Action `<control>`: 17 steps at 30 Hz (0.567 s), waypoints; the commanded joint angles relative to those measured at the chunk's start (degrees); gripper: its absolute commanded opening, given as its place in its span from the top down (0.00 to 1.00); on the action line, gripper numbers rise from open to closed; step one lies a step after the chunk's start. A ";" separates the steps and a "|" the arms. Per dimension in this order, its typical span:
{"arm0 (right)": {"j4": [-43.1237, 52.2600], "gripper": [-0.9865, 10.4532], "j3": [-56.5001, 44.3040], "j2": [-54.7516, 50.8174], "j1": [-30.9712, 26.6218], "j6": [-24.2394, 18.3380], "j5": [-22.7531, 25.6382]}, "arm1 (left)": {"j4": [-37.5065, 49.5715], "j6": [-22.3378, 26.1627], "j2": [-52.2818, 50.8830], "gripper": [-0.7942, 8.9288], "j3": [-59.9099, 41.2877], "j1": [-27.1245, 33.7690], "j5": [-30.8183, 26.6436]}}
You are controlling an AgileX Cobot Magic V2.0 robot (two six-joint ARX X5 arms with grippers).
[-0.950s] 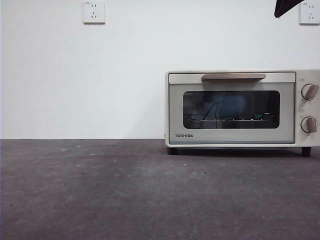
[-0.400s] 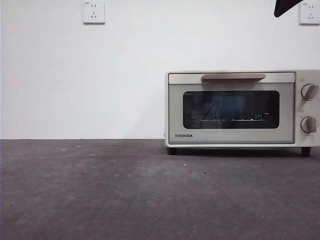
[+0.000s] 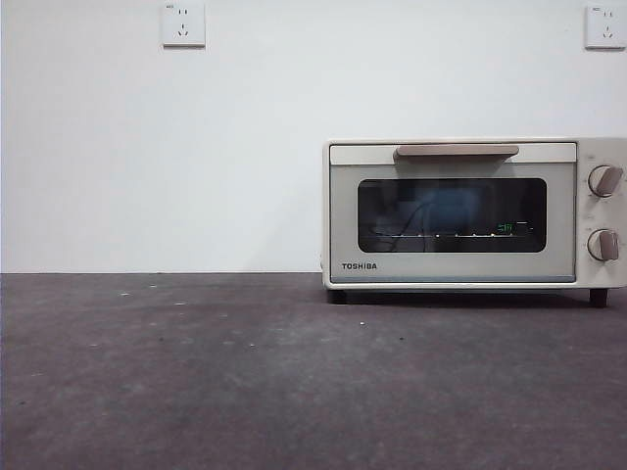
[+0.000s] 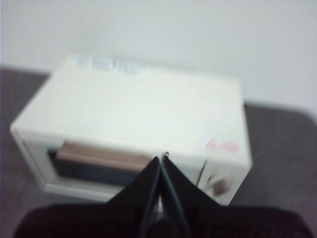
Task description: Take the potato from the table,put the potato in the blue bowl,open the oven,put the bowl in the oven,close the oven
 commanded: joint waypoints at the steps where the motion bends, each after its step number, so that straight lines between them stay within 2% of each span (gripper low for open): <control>1: 9.49 0.91 -10.27 -6.54 -1.66 -1.38 0.28 | 0.42 -0.42 0.09 0.92 -0.57 0.17 -0.11; 3: 17.00 0.91 -18.91 -13.33 -2.43 -1.38 0.28 | 0.42 -0.39 0.13 0.92 -0.57 0.17 -0.13; 6: 22.43 0.91 -30.64 -24.04 -3.26 -1.62 0.50 | 0.42 -0.39 0.42 0.92 -0.57 0.17 -0.13; 10: 23.15 0.91 -43.23 -37.40 -4.87 -2.25 3.78 | 0.42 -0.42 0.81 0.92 -0.57 0.17 -0.13; 17: 24.00 0.91 -59.74 -54.25 -6.80 0.72 3.26 | 0.42 -0.39 1.16 0.92 -0.57 0.17 -0.13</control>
